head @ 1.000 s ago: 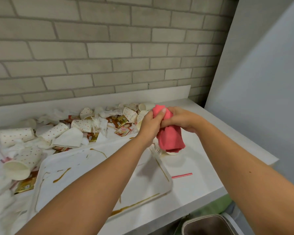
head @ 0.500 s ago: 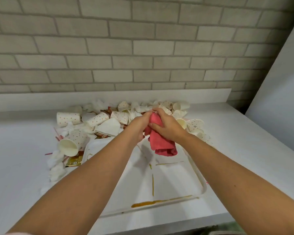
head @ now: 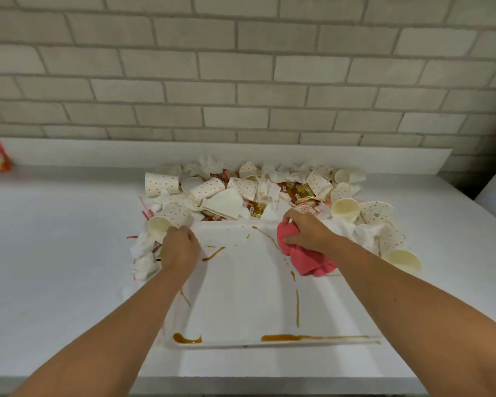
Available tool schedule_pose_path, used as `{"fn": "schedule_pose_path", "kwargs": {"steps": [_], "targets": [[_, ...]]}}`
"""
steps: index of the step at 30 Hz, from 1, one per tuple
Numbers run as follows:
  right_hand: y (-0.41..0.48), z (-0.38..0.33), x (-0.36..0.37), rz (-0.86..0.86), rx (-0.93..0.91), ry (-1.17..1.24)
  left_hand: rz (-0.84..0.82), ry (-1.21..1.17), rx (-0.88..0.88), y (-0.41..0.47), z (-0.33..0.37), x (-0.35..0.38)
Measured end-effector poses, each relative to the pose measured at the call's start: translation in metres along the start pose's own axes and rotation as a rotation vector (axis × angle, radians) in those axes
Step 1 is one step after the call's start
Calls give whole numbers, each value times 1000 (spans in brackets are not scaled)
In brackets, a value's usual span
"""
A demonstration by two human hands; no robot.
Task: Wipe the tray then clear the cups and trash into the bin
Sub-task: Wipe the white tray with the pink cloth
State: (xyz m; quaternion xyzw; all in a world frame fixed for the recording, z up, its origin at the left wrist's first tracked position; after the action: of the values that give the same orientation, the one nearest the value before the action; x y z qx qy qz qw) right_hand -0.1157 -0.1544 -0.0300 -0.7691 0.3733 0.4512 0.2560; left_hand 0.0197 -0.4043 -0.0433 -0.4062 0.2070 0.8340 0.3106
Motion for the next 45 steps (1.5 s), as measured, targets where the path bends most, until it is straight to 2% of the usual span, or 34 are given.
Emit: {"fn": "schedule_pose_path", "kwargs": {"steps": [8, 11, 13, 16, 20, 26, 30, 33, 36, 40, 42, 45], "targets": [[-7, 6, 13, 89, -25, -141, -70, -217, -110, 13, -31, 26], [-10, -1, 26, 42, -66, -299, -136, -342, -142, 15, -35, 30], [-9, -4, 32, 19, -73, -404, -168, -418, -136, 16, -37, 32], [-1, -10, 33, 57, -42, -441, -169, -448, -73, 15, -36, 32], [16, -29, 49, 49, -33, -415, -161, -474, -56, 15, -37, 32], [12, -56, 61, 22, -240, -303, -146, -502, -74, 15, -39, 32], [22, -35, 39, 70, -129, -228, -148, -502, -55, 15, -38, 32], [36, -36, 39, 87, -38, -294, -140, -471, -32, 14, -38, 32], [42, -50, 48, 76, -55, -321, -126, -469, -31, 15, -40, 31], [40, -63, 52, 9, -181, -227, -118, -483, -35, 15, -40, 30], [40, -52, 45, 13, -144, -153, -124, -494, -39, 16, -41, 31], [47, -38, 36, 88, -23, -203, -127, -509, -37, 17, -41, 32]]}}
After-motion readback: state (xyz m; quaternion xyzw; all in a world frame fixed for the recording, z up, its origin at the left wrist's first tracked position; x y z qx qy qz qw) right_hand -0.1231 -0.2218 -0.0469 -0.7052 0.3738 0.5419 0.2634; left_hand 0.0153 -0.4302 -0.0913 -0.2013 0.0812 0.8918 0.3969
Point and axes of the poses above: each hand's wrist, its own y-axis towards the middle knuckle, its own x-axis out of the palm, z = x × y, the point moved 9 cm from there along y, towards the middle knuckle, and after that the axes turned 4 degrees about -x, right-handed, at the moved point
